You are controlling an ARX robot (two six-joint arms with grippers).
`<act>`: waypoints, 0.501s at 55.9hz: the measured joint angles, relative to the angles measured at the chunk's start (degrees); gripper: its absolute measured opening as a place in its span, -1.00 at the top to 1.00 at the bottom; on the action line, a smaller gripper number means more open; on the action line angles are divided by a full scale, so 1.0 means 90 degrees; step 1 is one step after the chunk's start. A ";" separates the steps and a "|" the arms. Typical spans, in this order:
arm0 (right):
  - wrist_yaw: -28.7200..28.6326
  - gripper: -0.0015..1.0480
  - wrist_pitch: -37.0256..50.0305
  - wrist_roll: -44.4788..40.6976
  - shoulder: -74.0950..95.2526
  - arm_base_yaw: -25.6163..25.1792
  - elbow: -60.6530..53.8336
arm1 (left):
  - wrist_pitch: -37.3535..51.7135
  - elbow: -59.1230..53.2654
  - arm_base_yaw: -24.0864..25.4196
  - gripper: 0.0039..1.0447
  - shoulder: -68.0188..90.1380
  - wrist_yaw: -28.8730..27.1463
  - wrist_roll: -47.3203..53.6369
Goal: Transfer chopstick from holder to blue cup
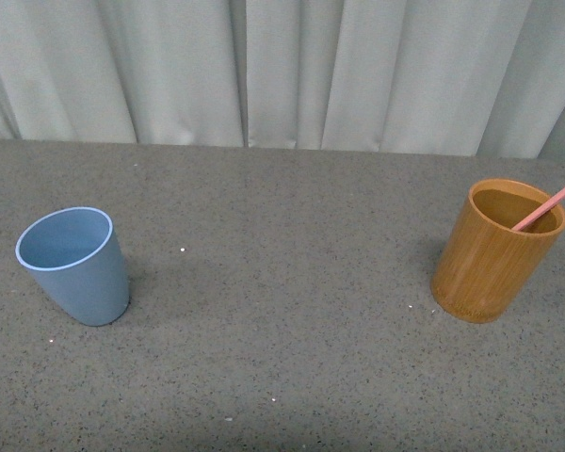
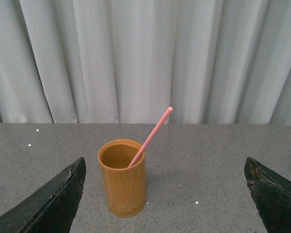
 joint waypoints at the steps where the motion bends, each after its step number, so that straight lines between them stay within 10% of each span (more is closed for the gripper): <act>1: 0.0000 -0.81 0.0000 0.0000 0.0000 0.0000 0.0000 | 0.0000 0.0000 0.0000 -0.88 0.0000 0.0000 0.0000; 28: 0.0000 -0.81 0.0000 0.0000 0.0000 0.0000 0.0000 | 0.0000 0.0000 0.0000 -0.88 0.0000 0.0000 0.0002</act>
